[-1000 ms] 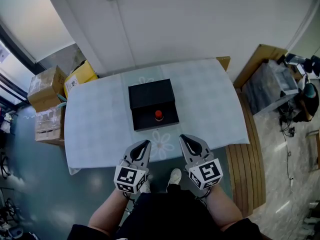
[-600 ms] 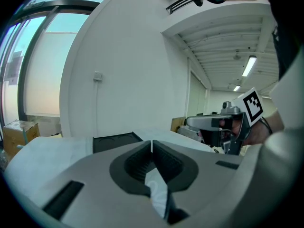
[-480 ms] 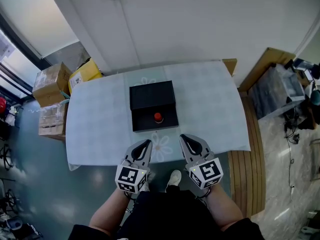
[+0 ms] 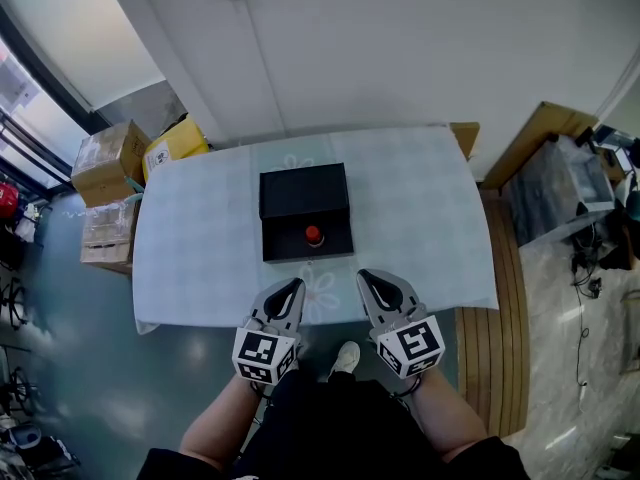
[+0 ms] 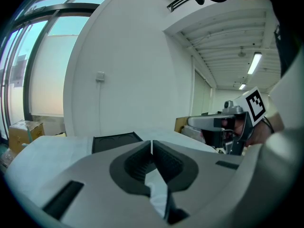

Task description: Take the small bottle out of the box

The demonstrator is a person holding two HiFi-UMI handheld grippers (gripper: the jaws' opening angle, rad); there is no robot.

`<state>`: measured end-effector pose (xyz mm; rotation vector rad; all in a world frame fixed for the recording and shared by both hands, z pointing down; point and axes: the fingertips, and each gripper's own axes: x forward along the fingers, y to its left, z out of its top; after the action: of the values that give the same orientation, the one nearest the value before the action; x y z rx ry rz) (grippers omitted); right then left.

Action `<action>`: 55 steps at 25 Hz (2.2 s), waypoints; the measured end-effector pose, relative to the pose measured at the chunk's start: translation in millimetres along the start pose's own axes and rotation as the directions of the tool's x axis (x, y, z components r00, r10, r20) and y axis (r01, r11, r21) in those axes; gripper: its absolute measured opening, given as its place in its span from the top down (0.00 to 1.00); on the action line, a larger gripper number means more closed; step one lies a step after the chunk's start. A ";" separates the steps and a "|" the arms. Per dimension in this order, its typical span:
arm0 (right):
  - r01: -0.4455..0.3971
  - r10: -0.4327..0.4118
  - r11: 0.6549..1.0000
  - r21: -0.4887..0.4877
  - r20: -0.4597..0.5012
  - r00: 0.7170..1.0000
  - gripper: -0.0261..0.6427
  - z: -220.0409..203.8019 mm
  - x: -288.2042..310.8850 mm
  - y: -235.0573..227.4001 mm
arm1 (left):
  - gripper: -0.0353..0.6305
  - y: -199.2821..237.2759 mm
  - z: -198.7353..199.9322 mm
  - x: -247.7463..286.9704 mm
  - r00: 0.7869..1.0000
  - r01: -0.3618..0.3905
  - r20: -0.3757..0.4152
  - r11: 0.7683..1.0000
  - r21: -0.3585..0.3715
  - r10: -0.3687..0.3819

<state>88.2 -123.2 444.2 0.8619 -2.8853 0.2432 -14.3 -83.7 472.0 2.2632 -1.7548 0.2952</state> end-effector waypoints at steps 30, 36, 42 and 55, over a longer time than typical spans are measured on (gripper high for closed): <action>0.085 -0.083 0.996 0.029 -0.048 0.995 0.93 -16.1 1.2 -18.6 | 0.80 11.5 -18.9 41.3 0.997 0.064 -0.051 0.998 0.008 -0.064; 0.099 -0.095 0.994 0.049 -0.073 0.993 0.93 -23.1 16.8 -23.5 | 0.74 25.5 -29.9 58.0 0.994 0.074 -0.087 0.997 -0.001 -0.074; 0.112 -0.105 0.992 0.060 -0.108 0.989 0.93 -32.4 34.3 -27.6 | 0.71 43.5 -42.3 80.1 0.991 0.079 -0.107 0.997 -0.011 -0.080; 0.139 -0.123 0.987 0.084 -0.178 0.976 0.93 -51.3 60.9 -46.6 | 0.70 63.4 -60.0 127.1 0.983 0.123 -0.141 0.992 0.007 -0.121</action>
<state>66.9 -184.5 509.8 0.9907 -2.6640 0.4236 -44.0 -195.3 574.1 2.2880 -1.5431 0.4329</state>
